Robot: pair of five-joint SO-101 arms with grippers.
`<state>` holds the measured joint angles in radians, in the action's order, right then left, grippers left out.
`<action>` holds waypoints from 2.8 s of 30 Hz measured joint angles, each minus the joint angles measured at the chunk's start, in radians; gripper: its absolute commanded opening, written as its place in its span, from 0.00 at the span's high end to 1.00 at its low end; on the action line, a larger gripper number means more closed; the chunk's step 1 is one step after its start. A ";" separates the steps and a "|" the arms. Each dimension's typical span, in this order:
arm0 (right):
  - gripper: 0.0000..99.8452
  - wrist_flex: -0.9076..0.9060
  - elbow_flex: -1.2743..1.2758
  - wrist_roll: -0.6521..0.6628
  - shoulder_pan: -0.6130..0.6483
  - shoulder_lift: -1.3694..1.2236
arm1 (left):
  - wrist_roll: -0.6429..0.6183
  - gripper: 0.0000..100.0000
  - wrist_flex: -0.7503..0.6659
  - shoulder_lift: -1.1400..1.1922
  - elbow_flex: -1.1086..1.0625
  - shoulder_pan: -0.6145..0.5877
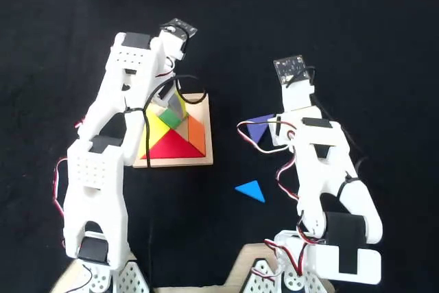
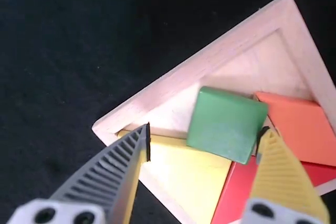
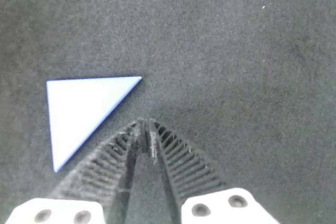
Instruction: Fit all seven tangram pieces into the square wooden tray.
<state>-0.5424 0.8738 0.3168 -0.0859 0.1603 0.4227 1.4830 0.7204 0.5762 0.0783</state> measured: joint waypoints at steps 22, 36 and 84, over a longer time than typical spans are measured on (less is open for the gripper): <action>0.99 0.000 0.000 0.000 0.000 0.000 | -0.002 0.67 -0.038 0.048 0.012 -0.025; 0.99 0.000 0.000 0.000 0.000 0.000 | -0.002 0.67 -0.037 0.000 -0.002 -0.020; 0.99 0.000 0.000 0.000 0.000 0.000 | 0.021 0.67 0.020 0.008 -0.037 -0.040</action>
<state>-0.5424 0.8738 0.3168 -0.0859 0.1603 0.4442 1.5029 0.7281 0.5393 0.0384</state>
